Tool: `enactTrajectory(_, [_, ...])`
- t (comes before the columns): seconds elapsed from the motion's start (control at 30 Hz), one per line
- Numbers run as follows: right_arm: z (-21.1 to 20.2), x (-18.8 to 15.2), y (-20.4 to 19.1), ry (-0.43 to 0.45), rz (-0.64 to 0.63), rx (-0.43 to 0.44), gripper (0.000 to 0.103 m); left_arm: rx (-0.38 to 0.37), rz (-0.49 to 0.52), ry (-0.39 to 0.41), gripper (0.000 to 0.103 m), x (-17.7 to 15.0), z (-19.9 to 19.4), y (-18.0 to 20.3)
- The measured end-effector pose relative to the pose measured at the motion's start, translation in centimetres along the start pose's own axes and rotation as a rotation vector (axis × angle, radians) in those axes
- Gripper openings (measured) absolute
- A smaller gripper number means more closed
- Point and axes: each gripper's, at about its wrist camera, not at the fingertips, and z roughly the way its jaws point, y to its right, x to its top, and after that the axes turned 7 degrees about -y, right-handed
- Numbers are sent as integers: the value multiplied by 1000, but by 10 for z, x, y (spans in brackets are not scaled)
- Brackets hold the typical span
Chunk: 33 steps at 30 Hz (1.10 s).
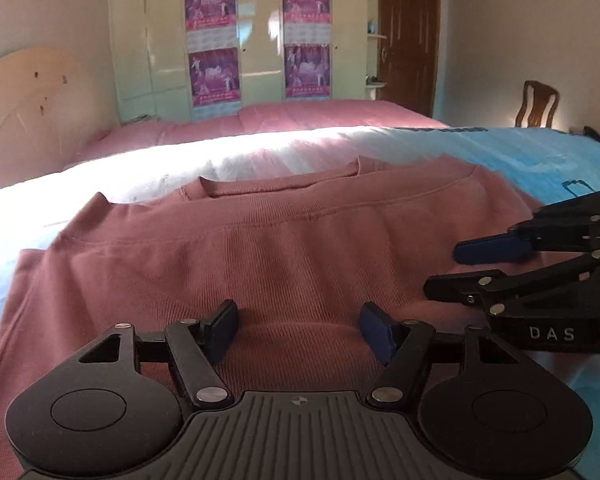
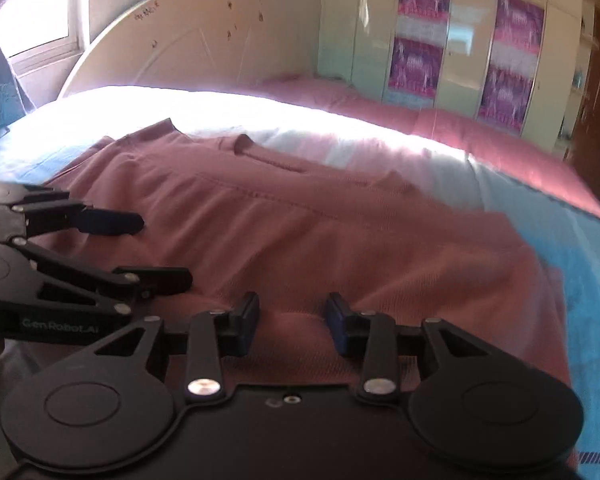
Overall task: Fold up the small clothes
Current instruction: 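Smooth the folded sweatshirt flat with both tools open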
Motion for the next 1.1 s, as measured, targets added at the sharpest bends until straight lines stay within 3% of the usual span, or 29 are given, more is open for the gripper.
enactTrajectory(0.07, [-10, 6, -4, 11, 22, 7, 37, -28, -21, 46, 67, 1, -16, -1])
enactTrajectory(0.1, [-18, 6, -4, 38, 29, 29, 36, -24, -19, 34, 67, 0, -18, 1])
enactTrajectory(0.17, [-14, 3, -9, 3, 5, 14, 36, -5, -19, -10, 68, -2, -9, 3])
enactTrajectory(0.27, [-10, -3, -6, -24, -10, -5, 36, 6, -44, 0, 68, -6, -22, -6])
enactTrajectory(0.33, [-22, -8, 10, -21, 21, -23, 37, 55, -26, -11, 68, -14, -24, -21])
enactTrajectory(0.43, [-30, -30, 46, -77, 90, -128, 40, 78, -95, -33, 73, -36, -36, -55])
enactTrajectory(0.57, [-48, -55, 82, -90, 209, -141, 39, 126, -146, -39, 73, -46, -39, -69])
enactTrajectory(0.63, [-55, -49, 69, -71, 209, -160, 35, 100, -170, -10, 73, -45, -49, -57])
enactTrajectory(0.73, [-62, -37, 31, 3, 196, -79, 34, 49, -112, 1, 73, -42, -49, -21])
enactTrajectory(0.87, [-44, -30, -27, -30, 97, 20, 37, 4, -77, -48, 73, -44, -42, 9])
enactTrajectory(0.93, [-31, -37, -45, -90, 49, 11, 37, 25, -65, -66, 73, -46, -37, 17])
enactTrajectory(1.03, [-38, -50, -48, -83, 36, -5, 36, 91, -41, -53, 73, -53, -48, 11])
enactTrajectory(1.1, [-53, -51, -31, -63, 66, -29, 32, 143, -67, -45, 73, -62, -58, -12])
